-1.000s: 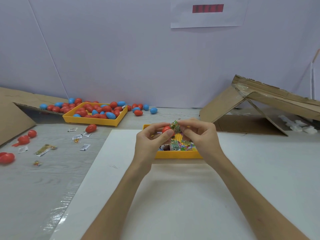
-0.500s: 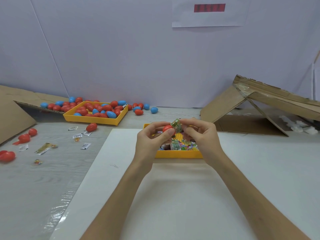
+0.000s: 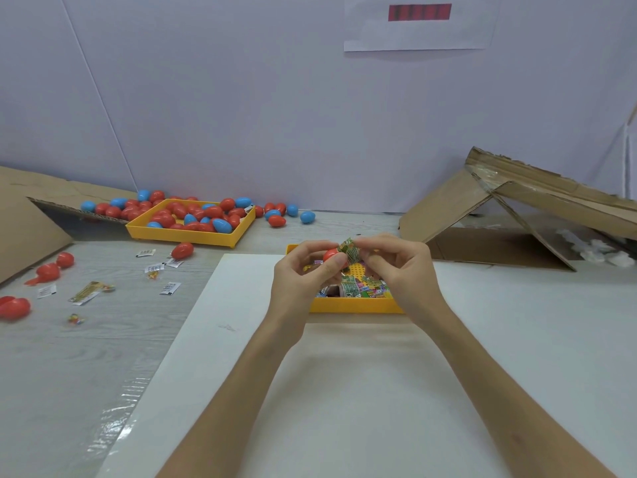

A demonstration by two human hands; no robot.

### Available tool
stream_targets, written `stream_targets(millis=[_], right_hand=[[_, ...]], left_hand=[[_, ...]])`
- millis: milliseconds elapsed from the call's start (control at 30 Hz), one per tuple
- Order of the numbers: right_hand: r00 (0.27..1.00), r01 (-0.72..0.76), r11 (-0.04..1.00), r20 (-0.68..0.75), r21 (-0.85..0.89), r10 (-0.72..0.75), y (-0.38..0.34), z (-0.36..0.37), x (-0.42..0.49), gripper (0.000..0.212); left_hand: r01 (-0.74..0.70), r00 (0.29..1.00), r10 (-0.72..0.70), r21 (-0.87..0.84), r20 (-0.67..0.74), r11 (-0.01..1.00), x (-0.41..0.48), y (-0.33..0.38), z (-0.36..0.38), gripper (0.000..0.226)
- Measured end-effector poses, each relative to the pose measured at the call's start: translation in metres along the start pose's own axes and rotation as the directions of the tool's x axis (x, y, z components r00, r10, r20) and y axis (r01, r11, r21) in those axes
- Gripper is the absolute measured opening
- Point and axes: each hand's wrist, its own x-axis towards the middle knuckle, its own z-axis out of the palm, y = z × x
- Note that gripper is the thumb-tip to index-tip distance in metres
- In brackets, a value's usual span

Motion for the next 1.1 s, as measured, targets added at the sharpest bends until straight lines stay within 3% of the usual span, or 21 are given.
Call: stream_targets(millis=[233, 600, 833, 1100], right_hand=[[0.997, 0.077, 0.980, 0.017, -0.183, -0.075, 0.004, 0.003, -0.001, 0.033], [0.988, 0.146, 0.952, -0.008, -0.270, -0.154, 0.001, 0.005, -0.003, 0.027], [0.997, 0.028, 0.994, -0.062, -0.103, -0.035, -0.003, 0.004, -0.001, 0.030], [0.994, -0.071, 0.997, -0.081, 0.007, 0.072, -0.006, 0.001, 0.000, 0.033]], left_hand=[[0.061, 0.998, -0.060, -0.103, 0.009, 0.993, 0.001, -0.001, -0.003, 0.013], [0.036, 0.999, -0.038, -0.084, -0.026, 0.996, 0.001, -0.002, -0.003, 0.018], [-0.041, 0.999, 0.040, -0.063, -0.015, 0.997, 0.000, 0.000, 0.001, 0.033], [-0.073, 0.997, 0.074, -0.025, 0.009, 0.997, -0.001, 0.000, 0.000, 0.025]])
